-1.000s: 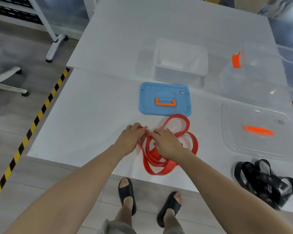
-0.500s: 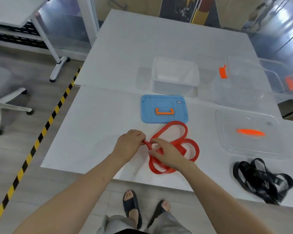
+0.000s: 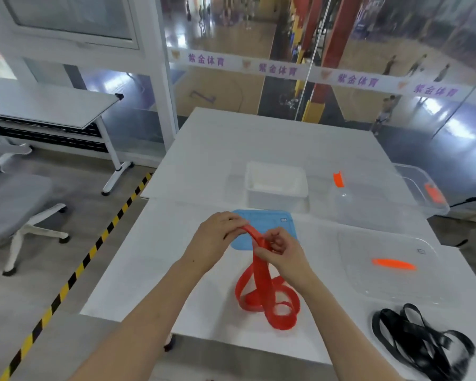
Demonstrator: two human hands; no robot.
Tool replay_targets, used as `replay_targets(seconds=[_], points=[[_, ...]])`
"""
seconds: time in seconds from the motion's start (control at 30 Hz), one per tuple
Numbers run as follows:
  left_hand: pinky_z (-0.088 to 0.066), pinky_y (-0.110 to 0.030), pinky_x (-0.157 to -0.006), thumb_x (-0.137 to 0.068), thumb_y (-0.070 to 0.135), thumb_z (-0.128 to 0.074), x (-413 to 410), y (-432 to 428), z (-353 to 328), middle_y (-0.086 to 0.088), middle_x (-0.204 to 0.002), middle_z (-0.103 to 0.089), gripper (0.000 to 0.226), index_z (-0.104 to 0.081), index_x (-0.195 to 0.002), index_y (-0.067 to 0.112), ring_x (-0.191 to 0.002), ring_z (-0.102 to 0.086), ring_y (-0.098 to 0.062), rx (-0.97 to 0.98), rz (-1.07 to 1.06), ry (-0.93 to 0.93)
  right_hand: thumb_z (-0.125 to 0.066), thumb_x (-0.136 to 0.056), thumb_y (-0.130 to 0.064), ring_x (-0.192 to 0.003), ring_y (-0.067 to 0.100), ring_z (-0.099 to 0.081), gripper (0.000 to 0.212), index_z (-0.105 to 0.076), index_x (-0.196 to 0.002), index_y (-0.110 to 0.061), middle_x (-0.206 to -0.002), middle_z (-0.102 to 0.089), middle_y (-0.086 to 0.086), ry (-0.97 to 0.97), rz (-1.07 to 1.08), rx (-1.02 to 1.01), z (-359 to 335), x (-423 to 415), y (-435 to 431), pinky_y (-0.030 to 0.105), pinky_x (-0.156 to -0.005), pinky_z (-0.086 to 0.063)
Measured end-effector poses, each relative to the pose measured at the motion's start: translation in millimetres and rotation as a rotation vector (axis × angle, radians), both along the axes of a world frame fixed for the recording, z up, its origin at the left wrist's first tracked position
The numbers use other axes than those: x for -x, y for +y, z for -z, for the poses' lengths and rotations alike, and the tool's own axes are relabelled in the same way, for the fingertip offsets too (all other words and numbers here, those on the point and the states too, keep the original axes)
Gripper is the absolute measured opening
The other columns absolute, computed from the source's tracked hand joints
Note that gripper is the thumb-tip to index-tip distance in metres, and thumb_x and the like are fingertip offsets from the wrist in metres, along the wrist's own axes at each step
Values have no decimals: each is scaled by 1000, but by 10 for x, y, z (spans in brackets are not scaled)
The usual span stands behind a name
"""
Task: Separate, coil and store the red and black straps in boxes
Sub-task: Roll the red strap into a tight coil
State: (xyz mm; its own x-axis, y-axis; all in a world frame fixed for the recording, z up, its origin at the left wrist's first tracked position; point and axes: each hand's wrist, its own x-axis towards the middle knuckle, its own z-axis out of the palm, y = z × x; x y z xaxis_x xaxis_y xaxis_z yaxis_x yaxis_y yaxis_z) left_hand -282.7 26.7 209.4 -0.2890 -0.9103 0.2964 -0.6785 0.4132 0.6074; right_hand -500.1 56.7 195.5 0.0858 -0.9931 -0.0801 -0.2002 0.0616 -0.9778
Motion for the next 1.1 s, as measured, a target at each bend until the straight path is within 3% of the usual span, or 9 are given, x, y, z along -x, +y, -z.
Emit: replay_targets(seconds=[0.13,0.23,0.33,0.53,0.63,0.77,0.9,1.0,1.1], points=[[-50,-30,-103,-102,23,-66,19,21,-241,9,-121,-73,20,-78,-118,25,-112,-63,-11,73,10,51,-83,-88,-12,-99,24,-77,23,-63,-97,-17,-101,-80,5,-5,-44,43,-273,50,-12,37,-89,-61],[-51,-29,-104,-102,18,-65,98,26,-461,5,-120,-75,19,-78,-116,20,-112,-65,-12,139,10,49,-78,-91,-3,-98,16,-79,27,-54,-97,-11,-101,-81,9,-78,-61,26,-385,3,-4,29,-80,-60],[-51,-30,-103,-101,18,-66,103,-44,-580,6,-118,-75,18,-78,-114,19,-111,-65,-12,148,-11,87,-80,-88,4,-106,24,-78,29,-55,-100,-6,-105,-79,20,-157,-30,52,-456,-10,-35,36,-92,-62],[-51,-10,-92,-100,27,-69,-43,-94,-695,23,-123,-63,28,-69,-128,33,-114,-60,4,-108,92,215,-83,-84,1,-84,15,-71,21,-72,-97,-12,-95,-76,6,-94,92,178,-691,115,-175,27,-80,-58],[-53,-15,-90,-98,30,-71,-104,-97,-731,27,-126,-62,35,-67,-131,39,-108,-60,6,-182,95,224,-83,-84,1,-81,14,-68,17,-75,-95,-10,-94,-74,14,-58,99,251,-809,133,-235,24,-80,-59],[-48,-14,-98,-96,34,-74,-142,-92,-737,34,-127,-62,36,-68,-129,46,-117,-56,13,-200,64,240,-85,-85,-5,-89,19,-72,19,-77,-96,-18,-93,-77,0,-2,63,276,-907,107,-280,23,-82,-60],[-44,-21,-105,-88,39,-80,-137,-141,-747,26,-133,-67,20,-78,-108,40,-126,-58,3,-283,39,265,-87,-84,-10,-93,15,-74,19,-77,-95,-22,-95,-78,-6,84,1,293,-967,98,-326,23,-85,-61],[-50,-28,-106,-85,35,-83,-71,-168,-786,21,-127,-72,11,-72,-88,33,-121,-64,-6,-316,70,215,-86,-85,-10,-96,16,-76,17,-79,-95,-22,-98,-80,-7,139,-86,323,-1040,98,-331,27,-89,-62],[-55,-29,-104,-87,24,-82,-27,-168,-805,16,-116,-75,18,-65,-91,29,-111,-68,-7,-321,106,181,-87,-84,-13,-98,16,-76,16,-79,-93,-23,-99,-80,-9,237,-155,354,-1104,93,-344,28,-89,-62]])
